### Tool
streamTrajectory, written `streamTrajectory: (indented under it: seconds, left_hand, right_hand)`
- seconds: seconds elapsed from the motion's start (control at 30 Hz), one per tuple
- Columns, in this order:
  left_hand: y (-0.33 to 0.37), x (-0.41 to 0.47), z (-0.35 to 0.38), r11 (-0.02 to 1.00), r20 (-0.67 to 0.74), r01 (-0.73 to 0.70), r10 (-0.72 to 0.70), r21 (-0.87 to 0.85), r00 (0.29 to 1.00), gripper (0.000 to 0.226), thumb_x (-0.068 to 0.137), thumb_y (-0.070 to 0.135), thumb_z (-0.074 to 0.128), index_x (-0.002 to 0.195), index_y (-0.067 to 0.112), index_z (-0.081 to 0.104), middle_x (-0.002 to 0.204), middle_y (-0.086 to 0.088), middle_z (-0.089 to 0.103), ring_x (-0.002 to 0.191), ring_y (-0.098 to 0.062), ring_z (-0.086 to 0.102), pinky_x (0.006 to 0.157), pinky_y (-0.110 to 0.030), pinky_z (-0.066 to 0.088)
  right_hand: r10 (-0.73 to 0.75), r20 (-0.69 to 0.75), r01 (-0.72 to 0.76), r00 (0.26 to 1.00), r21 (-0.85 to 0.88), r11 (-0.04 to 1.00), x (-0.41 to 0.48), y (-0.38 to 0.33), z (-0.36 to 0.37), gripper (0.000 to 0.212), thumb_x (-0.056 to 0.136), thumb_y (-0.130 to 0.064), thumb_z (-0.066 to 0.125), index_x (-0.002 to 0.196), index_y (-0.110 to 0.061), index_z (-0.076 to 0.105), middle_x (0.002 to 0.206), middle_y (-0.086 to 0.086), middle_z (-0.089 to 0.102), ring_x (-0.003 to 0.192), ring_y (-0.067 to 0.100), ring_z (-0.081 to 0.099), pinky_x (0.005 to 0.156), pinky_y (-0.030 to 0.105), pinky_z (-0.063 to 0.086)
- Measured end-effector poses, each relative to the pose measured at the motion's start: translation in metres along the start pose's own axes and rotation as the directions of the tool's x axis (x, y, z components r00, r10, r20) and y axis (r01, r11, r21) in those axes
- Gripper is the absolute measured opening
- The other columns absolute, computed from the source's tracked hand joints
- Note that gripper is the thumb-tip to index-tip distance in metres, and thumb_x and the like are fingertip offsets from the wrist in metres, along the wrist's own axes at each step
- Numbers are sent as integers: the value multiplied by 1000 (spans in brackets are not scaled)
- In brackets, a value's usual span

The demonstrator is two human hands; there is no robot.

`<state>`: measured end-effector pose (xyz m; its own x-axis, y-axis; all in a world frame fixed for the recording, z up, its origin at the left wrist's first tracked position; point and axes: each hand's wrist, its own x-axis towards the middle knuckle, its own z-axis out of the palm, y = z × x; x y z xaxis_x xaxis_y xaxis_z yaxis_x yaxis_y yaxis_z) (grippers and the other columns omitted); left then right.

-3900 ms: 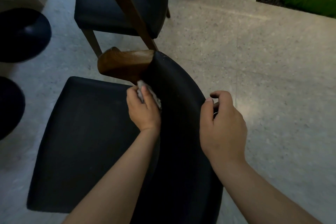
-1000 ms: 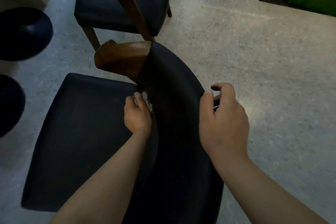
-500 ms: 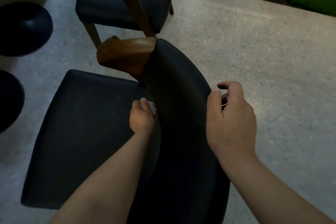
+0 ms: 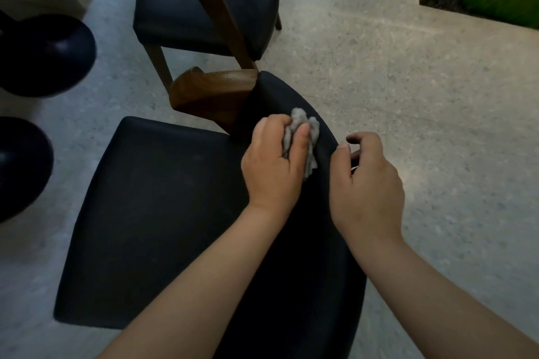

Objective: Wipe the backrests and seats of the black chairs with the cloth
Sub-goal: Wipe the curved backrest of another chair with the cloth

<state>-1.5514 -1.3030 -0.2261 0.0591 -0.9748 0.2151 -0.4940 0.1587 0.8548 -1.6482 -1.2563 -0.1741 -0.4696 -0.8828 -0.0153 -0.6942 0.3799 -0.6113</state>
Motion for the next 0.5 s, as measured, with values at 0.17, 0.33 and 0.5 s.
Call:
streamTrajectory:
  seconds: [0.17,0.33,0.5]
  left_hand:
    - [-19,-6,14,992,-134,109,-116,-60,984,22,97,44,40,85,26,46,82,5,54,71,-3,49,63,-16,37]
    - [-42,-15,22,961,-171,264,-274,-76,947,27,95,51,32,87,28,45,84,4,56,73,-6,52,62,-10,36]
    - [-62,-17,26,937,-153,342,-348,-65,925,26,97,48,32,85,28,42,83,7,53,72,-4,49,62,-12,34]
  right_hand:
    - [-14,-7,14,1000,3,1000,0,3,1,33,99,-36,39,121,-15,52,74,-14,52,69,12,56,63,33,43]
    - [-21,-14,21,1000,5,1000,0,4,2,35,99,-37,38,123,-15,51,76,-11,55,72,14,57,66,37,46]
    - [-17,-12,17,1000,6,1000,-1,5,1,35,99,-37,38,124,-16,50,74,-11,55,68,8,56,63,34,44]
